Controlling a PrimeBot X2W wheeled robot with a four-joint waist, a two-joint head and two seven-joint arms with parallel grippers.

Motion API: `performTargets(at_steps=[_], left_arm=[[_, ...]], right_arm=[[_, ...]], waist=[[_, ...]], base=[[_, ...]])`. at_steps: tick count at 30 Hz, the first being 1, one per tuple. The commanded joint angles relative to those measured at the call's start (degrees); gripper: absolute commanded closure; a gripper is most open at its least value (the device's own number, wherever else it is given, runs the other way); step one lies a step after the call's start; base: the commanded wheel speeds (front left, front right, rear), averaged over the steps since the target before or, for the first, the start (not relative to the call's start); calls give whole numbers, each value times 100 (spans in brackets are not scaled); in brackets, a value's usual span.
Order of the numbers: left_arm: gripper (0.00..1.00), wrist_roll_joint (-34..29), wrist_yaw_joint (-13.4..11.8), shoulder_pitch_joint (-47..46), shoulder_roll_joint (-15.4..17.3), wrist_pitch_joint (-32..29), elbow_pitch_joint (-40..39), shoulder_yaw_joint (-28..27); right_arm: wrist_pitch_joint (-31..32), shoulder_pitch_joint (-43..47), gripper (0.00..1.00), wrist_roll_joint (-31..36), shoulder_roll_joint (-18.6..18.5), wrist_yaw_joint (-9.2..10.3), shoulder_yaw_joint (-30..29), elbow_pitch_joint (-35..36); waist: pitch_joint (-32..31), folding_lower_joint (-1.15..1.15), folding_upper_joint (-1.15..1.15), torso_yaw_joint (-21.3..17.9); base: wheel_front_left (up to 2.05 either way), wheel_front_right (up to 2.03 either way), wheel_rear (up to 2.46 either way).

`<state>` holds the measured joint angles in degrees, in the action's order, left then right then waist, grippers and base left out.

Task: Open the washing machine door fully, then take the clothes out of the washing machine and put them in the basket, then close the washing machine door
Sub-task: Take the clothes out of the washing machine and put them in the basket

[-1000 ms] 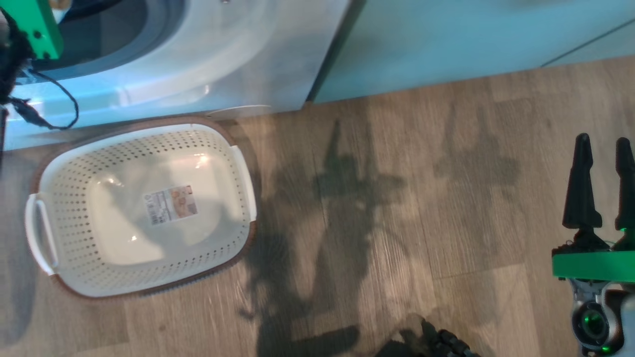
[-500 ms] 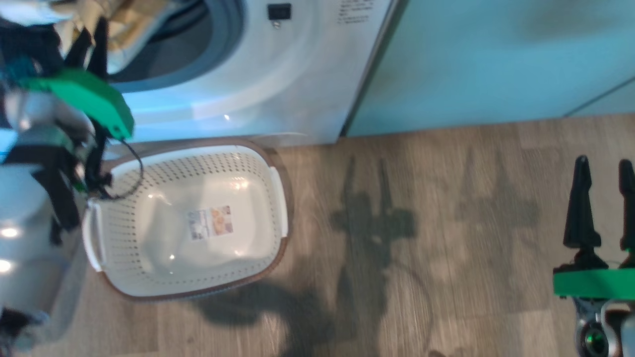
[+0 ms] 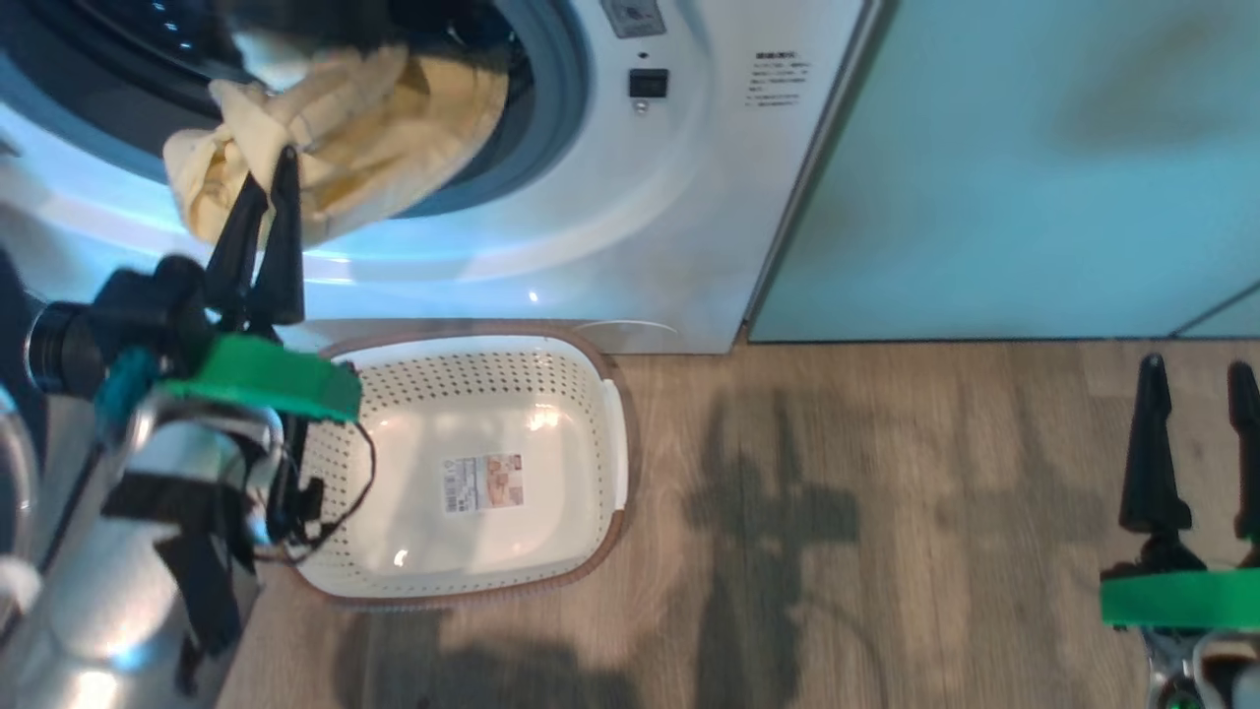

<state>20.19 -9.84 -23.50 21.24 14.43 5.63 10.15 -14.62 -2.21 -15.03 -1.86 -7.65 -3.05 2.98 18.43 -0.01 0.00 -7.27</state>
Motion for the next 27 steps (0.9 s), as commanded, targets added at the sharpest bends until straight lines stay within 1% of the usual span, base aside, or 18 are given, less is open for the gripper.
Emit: performTargets(at_steps=[1, 7, 11, 13, 16, 20, 27], left_arm=[[100, -156, -44, -18, 111, 54, -467, -374], [100, -666, -6, 718, -303, 56, -1655, -709], [100, -780, 152, 1057, -583, 56, -1944, -812], [100, -791, 233, 1196, -706, 56, -1914, -845], [100, -774, 395, 1420, -802, 56, -1552, -833], [100, -608, 640, 1670, -886, 40, -687, -662], [100, -391, 1110, 1474, -1019, -97, 803, -253]], right_arm=[[-38, 33, 0, 45, -101, 16, 80, 173], [-38, 89, 0, 109, -101, 16, 49, 196], [-38, 82, 0, 143, -101, 16, 37, 233], [-38, 80, 0, 144, -101, 16, 40, 247], [-38, 70, 0, 124, -101, 16, 78, 243], [-38, 27, 0, 87, -101, 16, 153, 220], [-38, -55, 0, -10, -101, 16, 172, 189]], waist=[[-86, 1, 0, 99], [-182, 1, 0, 251], [-152, 1, 0, 336], [-120, 1, 0, 365], [-81, 1, 0, 366], [-14, 1, 0, 311], [186, 1, 0, 234]], base=[[0, 0, 0], [0, 0, 0], [0, 0, 0], [0, 0, 0], [0, 0, 0], [0, 0, 0], [0, 0, 0]])
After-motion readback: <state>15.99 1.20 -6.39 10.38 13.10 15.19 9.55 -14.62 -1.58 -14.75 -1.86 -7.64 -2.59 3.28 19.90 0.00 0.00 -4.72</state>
